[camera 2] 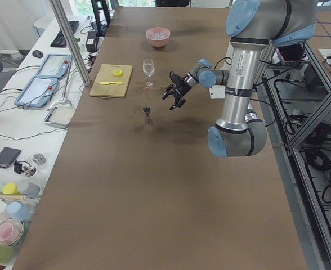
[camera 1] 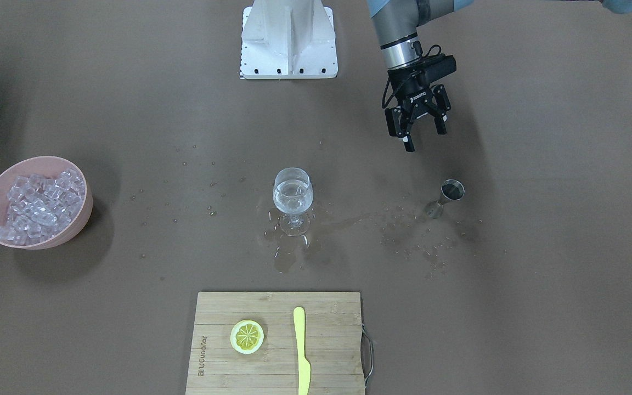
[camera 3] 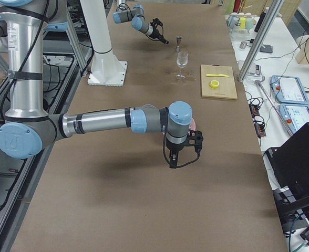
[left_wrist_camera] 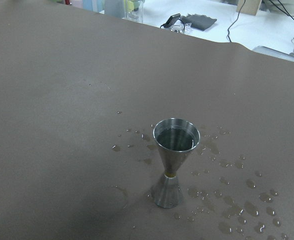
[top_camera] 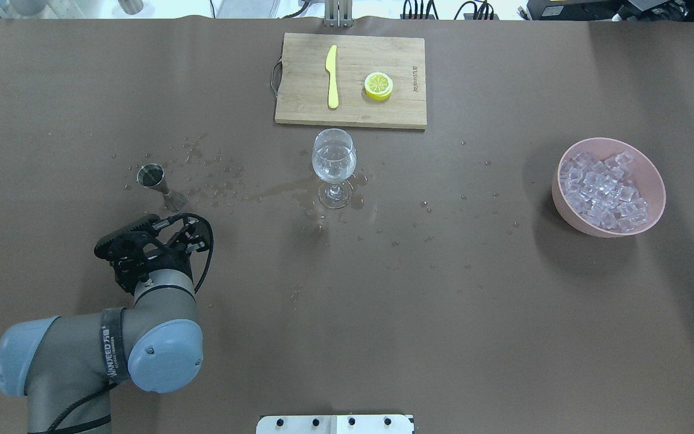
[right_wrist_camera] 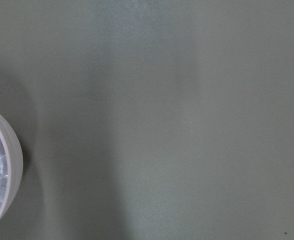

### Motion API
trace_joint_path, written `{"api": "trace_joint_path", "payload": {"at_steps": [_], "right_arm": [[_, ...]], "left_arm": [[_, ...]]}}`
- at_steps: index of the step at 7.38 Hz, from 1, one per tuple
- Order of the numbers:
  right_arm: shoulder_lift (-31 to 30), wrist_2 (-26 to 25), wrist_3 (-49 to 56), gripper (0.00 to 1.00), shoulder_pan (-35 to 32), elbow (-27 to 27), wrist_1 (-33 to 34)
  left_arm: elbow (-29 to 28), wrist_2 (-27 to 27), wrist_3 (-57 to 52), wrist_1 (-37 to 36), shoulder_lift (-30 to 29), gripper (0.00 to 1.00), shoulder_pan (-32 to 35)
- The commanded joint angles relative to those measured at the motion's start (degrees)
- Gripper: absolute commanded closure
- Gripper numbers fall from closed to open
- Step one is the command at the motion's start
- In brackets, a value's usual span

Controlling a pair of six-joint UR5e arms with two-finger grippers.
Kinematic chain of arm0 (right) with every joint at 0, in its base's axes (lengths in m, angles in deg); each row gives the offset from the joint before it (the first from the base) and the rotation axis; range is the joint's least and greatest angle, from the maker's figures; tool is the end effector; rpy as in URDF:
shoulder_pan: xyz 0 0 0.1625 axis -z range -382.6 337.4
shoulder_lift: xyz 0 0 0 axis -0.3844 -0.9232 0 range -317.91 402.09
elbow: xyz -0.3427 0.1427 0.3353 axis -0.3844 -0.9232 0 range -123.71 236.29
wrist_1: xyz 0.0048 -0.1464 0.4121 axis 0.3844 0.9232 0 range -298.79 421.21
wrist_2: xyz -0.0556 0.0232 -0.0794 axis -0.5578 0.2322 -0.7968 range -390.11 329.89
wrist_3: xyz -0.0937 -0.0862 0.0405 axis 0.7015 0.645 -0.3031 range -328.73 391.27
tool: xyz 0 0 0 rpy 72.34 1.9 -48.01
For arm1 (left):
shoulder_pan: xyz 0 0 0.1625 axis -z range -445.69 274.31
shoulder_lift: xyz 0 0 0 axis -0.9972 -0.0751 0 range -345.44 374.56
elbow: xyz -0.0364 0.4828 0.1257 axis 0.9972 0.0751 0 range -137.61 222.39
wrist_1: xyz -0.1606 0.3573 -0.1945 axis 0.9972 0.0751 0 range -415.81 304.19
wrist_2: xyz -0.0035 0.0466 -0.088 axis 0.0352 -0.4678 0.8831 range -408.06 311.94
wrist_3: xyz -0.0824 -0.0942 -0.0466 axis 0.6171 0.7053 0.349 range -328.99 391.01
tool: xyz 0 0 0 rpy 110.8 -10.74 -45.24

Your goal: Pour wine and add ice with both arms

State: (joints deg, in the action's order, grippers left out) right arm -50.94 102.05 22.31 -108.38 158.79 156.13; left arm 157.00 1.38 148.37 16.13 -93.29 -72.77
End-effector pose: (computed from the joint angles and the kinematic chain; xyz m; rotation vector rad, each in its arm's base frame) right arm 0.0073 -0.4935 0.6844 -0.0092 -0.7393 0.0496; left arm 0.5290 -0.3473 0.4088 0.6587 0.5064 -0.8139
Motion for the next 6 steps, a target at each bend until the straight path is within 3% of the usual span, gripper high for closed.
{"api": "trace_joint_path", "payload": {"at_steps": [1, 2, 6], "right_arm": [[0.0, 0.6, 0.0, 0.00, 0.1, 0.0, 0.0], [0.0, 0.6, 0.0, 0.00, 0.1, -0.1, 0.0], [0.0, 0.6, 0.0, 0.00, 0.1, -0.4, 0.0]], "left_arm": [[-3.1, -2.5, -0.3, -4.1, -2.4, 0.03, 0.2], [-4.1, -6.3, -0.3, -4.2, -2.5, 0.03, 0.2], [-11.8, -9.8, 0.0, -3.7, -3.7, 0.03, 0.4]]}}
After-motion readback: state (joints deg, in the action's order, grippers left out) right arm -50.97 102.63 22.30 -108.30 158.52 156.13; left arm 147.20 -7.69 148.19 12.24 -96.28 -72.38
